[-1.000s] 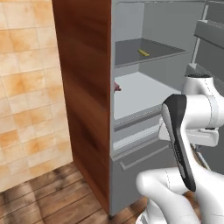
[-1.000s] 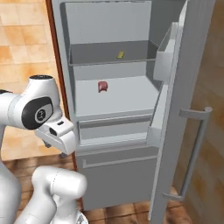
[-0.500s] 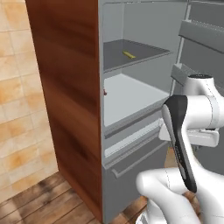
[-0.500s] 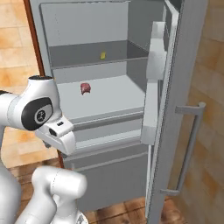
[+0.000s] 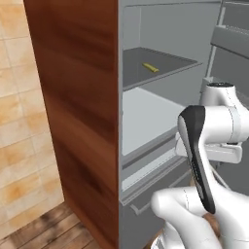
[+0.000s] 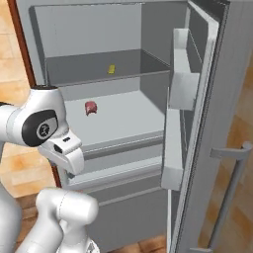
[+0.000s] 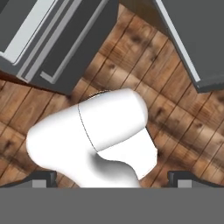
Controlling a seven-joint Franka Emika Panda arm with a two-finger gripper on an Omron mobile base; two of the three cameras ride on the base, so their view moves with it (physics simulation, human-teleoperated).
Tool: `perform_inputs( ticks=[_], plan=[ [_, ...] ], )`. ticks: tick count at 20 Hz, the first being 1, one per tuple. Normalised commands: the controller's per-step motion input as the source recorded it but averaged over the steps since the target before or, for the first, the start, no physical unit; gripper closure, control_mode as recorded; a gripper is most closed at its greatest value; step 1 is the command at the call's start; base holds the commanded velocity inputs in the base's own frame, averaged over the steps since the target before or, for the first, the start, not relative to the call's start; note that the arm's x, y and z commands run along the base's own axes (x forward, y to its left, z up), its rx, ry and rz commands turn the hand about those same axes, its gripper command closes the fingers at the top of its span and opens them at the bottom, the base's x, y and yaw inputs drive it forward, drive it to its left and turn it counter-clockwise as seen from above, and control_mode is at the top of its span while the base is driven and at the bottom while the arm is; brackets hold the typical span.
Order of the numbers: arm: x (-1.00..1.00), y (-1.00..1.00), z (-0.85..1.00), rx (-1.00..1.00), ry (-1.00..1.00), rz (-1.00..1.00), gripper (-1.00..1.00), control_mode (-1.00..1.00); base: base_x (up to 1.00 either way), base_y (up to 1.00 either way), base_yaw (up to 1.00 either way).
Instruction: Retrieve the butter from the fridge and place it on a plate on the dining table. Then retrieve the butter knife by the fridge and place it near the plate.
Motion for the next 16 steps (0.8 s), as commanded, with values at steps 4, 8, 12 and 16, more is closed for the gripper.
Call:
perform_inputs(
  ticks=[4, 8, 12, 16],
  plan=[
    [0.00, 0.00, 0.00, 0.00, 0.00, 0.00, -1.00, 1.00, 0.46, -0.39, 0.00],
    [0.00, 0.00, 0.00, 0.00, 0.00, 0.00, -1.00, 1.00, 0.55, -0.01, -0.02],
    [0.00, 0.00, 0.00, 0.00, 0.00, 0.00, -1.00, 1.00, 0.75, 0.00, 0.00],
    [0.00, 0.00, 0.00, 0.00, 0.00, 0.00, -1.00, 1.00, 0.54, -0.04, 0.00]
  ],
)
